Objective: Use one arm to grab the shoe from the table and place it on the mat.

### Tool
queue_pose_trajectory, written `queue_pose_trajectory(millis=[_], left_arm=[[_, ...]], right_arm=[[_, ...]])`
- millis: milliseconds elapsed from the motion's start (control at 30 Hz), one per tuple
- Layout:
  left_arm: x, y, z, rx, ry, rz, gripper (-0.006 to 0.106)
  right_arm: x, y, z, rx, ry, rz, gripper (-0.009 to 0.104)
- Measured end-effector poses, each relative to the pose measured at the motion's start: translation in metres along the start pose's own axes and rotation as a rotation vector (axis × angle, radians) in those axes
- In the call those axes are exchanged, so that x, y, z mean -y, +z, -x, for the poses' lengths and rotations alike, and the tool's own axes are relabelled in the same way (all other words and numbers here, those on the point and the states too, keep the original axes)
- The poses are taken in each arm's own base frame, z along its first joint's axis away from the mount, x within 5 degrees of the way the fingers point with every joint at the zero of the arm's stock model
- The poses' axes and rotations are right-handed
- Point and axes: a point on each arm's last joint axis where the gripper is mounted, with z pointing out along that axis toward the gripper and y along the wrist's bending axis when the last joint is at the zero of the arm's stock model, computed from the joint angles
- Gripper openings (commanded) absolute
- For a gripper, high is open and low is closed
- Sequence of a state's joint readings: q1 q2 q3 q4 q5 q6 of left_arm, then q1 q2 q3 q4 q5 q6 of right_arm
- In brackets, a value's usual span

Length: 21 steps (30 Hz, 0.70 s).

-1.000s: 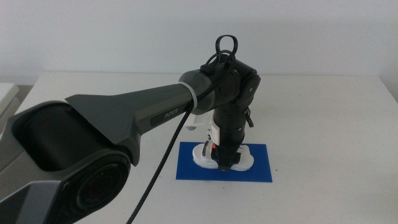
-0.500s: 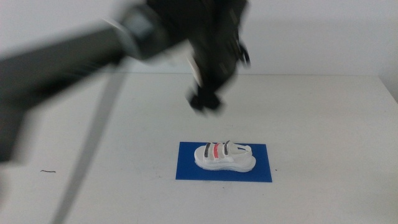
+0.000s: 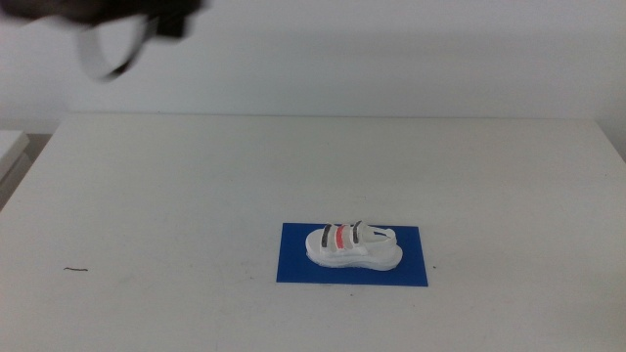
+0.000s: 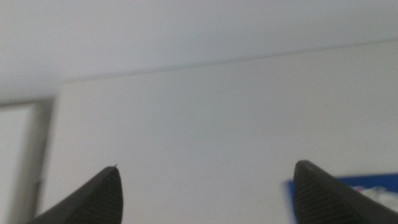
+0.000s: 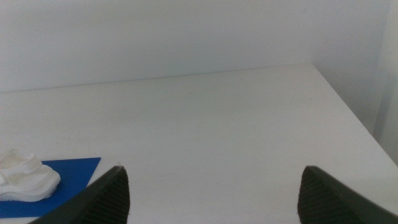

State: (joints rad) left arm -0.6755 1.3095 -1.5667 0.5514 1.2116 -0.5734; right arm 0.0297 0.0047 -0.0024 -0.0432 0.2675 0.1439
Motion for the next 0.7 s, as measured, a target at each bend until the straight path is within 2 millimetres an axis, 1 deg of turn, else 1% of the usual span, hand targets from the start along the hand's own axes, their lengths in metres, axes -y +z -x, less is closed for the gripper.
queue_pose_trajectory(millis=[67, 133, 167, 267, 300, 367, 400, 500, 567, 700], left_arm=[[-0.022, -0.011, -0.026, 0.003, -0.019, 0.043, 0.094], [-0.039, -0.017, -0.049, 0.053, -0.023, 0.047, 0.094], [-0.046, -0.019, -0.061, 0.097, -0.023, 0.031, 0.094], [-0.06, -0.013, -0.102, 0.222, -0.043, -0.047, 0.094], [-0.063, -0.016, -0.113, 0.283, -0.058, -0.087, 0.094], [-0.07, -0.012, -0.142, 0.352, -0.085, -0.139, 0.094], [-0.071, -0.01, -0.153, 0.373, -0.098, -0.158, 0.094], [-0.076, 0.003, -0.186, 0.441, -0.097, -0.17, 0.094], [-0.078, 0.01, -0.204, 0.496, -0.102, -0.16, 0.094], [-0.079, 0.013, -0.236, 0.638, -0.066, -0.139, 0.094]], right_arm=[[0.0, 0.0, 0.0, 0.0, 0.0, 0.0, 0.079], [0.0, 0.0, 0.0, 0.0, 0.0, 0.0, 0.079], [0.0, 0.0, 0.0, 0.0, 0.0, 0.0, 0.079], [0.0, 0.0, 0.0, 0.0, 0.0, 0.0, 0.079], [0.0, 0.0, 0.0, 0.0, 0.0, 0.0, 0.079], [0.0, 0.0, 0.0, 0.0, 0.0, 0.0, 0.079], [0.0, 0.0, 0.0, 0.0, 0.0, 0.0, 0.079], [0.0, 0.0, 0.0, 0.0, 0.0, 0.0, 0.079], [0.0, 0.0, 0.0, 0.0, 0.0, 0.0, 0.079], [0.0, 0.0, 0.0, 0.0, 0.0, 0.0, 0.079]])
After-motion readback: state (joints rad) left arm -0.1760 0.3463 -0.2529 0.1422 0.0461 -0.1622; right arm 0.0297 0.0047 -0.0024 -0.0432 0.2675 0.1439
